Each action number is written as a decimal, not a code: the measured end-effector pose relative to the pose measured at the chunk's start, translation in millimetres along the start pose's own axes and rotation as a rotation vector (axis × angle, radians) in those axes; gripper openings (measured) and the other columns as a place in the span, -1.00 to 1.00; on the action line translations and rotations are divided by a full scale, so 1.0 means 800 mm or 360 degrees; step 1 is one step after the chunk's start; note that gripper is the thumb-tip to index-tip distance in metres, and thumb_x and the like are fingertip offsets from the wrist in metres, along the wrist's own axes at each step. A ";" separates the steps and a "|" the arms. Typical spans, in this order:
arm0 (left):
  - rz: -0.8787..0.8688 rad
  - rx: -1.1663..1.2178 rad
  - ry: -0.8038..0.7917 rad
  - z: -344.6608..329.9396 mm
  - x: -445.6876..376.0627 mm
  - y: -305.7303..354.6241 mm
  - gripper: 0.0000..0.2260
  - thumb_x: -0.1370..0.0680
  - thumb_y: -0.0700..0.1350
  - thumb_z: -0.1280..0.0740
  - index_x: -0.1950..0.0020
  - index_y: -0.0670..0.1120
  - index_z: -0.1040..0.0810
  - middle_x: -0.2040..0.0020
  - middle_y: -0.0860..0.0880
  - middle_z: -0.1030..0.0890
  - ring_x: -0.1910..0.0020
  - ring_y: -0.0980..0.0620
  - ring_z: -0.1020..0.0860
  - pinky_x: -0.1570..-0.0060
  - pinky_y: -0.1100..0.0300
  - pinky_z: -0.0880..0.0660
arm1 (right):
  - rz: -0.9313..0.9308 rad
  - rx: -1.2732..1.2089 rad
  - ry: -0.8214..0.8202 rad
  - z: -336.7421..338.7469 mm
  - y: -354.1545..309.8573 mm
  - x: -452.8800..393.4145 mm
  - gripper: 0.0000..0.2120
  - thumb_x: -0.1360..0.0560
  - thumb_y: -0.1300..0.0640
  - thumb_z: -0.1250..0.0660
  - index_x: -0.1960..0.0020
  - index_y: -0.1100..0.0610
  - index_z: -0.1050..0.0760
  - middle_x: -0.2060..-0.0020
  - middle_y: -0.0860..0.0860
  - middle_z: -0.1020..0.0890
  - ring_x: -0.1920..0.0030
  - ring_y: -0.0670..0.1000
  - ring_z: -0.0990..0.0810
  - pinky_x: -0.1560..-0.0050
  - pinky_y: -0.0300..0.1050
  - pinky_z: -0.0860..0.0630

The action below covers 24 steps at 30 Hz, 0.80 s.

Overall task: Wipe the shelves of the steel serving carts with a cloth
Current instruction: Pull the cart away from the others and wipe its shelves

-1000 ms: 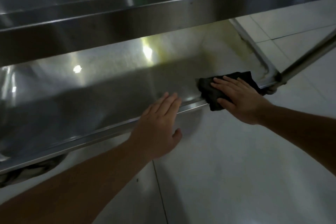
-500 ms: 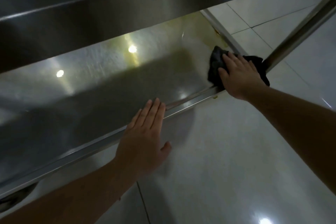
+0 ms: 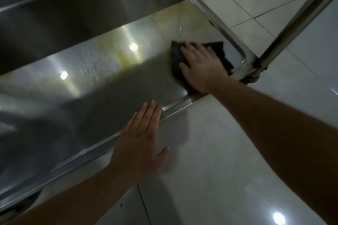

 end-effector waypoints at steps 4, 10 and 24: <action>-0.0064 -0.0037 -0.0014 -0.003 0.021 -0.004 -0.04 -0.44 0.24 -0.35 -0.72 -0.12 -0.06 -0.73 -0.06 -0.04 -0.71 -0.05 -0.02 -0.62 0.01 -0.03 | 0.0282 0.0045 -0.0147 -0.016 -0.038 0.081 -0.40 -0.71 -0.22 0.07 -0.70 -0.08 0.04 -0.69 -0.09 0.02 -0.67 0.00 0.14 -0.62 0.05 0.24; -0.0135 -0.0044 0.0030 -0.002 0.047 -0.008 -0.08 -0.39 0.19 -0.33 -0.69 -0.15 -0.19 -0.72 -0.08 -0.12 -0.70 -0.08 -0.10 -0.61 -0.03 -0.11 | 0.0314 0.0124 -0.0154 -0.014 -0.015 0.125 -0.40 -0.70 -0.24 0.10 -0.70 -0.11 0.03 -0.68 -0.12 0.01 -0.67 -0.02 0.10 -0.63 0.08 0.18; -0.0066 -0.0030 -0.0098 -0.004 0.046 -0.008 -0.05 -0.40 0.25 -0.26 -0.73 -0.08 -0.08 -0.73 -0.02 -0.02 -0.71 -0.02 -0.02 -0.61 -0.02 -0.06 | -0.0073 -0.0025 0.0061 -0.022 -0.035 0.138 -0.41 -0.70 -0.21 0.08 -0.69 -0.04 -0.06 -0.68 -0.06 -0.07 -0.68 0.05 0.04 -0.65 0.14 0.12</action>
Point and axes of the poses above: each hand's wrist, its own x-axis away from the middle knuckle, its own z-axis out of the back of the hand, y = z × x, the point moved 4 cm from there along -x, towards the middle knuckle
